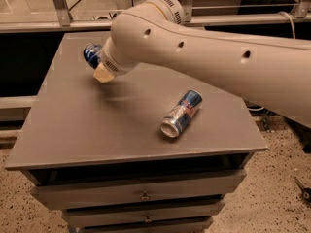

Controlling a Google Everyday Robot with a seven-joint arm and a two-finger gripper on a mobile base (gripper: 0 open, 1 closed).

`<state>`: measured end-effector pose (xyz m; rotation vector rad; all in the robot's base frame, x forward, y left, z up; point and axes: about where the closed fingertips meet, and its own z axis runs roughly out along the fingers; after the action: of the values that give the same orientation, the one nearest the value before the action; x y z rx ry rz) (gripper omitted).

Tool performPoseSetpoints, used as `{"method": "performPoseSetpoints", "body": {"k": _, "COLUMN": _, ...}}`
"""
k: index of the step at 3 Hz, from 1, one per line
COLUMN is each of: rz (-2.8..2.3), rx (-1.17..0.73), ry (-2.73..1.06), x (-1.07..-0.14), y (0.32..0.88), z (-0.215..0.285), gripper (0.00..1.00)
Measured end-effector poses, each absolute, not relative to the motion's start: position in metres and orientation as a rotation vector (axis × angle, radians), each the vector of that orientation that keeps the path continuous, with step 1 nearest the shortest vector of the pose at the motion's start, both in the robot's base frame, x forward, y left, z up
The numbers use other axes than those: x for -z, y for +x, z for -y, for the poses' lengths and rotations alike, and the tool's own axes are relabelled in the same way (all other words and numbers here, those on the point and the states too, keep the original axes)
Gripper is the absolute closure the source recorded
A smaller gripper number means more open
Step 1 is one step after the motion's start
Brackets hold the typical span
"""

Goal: Move pepsi can near rxbar chocolate

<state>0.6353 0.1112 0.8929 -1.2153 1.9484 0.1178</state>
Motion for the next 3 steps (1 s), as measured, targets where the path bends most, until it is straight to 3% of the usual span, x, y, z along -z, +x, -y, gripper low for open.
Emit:
{"method": "performPoseSetpoints", "body": {"k": 2, "rz": -2.056, "rx": 0.193, "ry": -0.953, "x": -0.901, "y": 0.677, "z": 0.064, "gripper": 1.00}}
{"method": "performPoseSetpoints", "body": {"k": 3, "rz": -2.069, "rx": 0.242, "ry": -0.885, "x": -0.899, "y": 0.708, "z": 0.125, "gripper": 1.00}}
